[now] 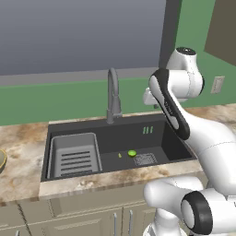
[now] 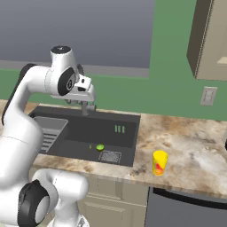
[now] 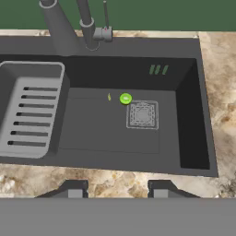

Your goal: Remove the kiwi and lemon wedge from the sink. Then move the bowl and cup from the counter to the sink for washing.

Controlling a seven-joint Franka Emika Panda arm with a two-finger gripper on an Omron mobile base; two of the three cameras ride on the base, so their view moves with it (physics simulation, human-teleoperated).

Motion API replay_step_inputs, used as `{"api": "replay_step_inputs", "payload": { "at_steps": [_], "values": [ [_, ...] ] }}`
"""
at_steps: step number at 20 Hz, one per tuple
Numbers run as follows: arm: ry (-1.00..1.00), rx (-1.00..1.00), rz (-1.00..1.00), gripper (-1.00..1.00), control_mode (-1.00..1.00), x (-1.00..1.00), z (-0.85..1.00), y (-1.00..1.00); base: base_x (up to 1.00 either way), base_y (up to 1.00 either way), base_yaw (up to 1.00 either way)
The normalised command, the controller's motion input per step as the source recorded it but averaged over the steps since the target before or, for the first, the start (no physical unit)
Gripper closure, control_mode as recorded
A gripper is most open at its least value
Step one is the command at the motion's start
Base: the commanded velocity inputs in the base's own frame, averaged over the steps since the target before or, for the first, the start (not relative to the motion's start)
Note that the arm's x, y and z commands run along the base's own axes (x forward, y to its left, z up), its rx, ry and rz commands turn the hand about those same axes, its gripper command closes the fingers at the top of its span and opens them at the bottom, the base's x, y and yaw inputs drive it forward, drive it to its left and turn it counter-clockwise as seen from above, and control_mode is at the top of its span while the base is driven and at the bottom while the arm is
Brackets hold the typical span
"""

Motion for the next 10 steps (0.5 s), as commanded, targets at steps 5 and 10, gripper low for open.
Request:
{"api": "replay_step_inputs", "payload": {
  "at_steps": [5,10],
  "values": [
    [0.0,0.0,0.0,-1.0,-1.0,-0.05,-0.01,0.0,0.0,0.0,0.0],
    [0.0,0.02,0.0,-1.0,-1.0,-0.09,-0.07,-0.07,0.0,0.0,0.0]
  ]
}}
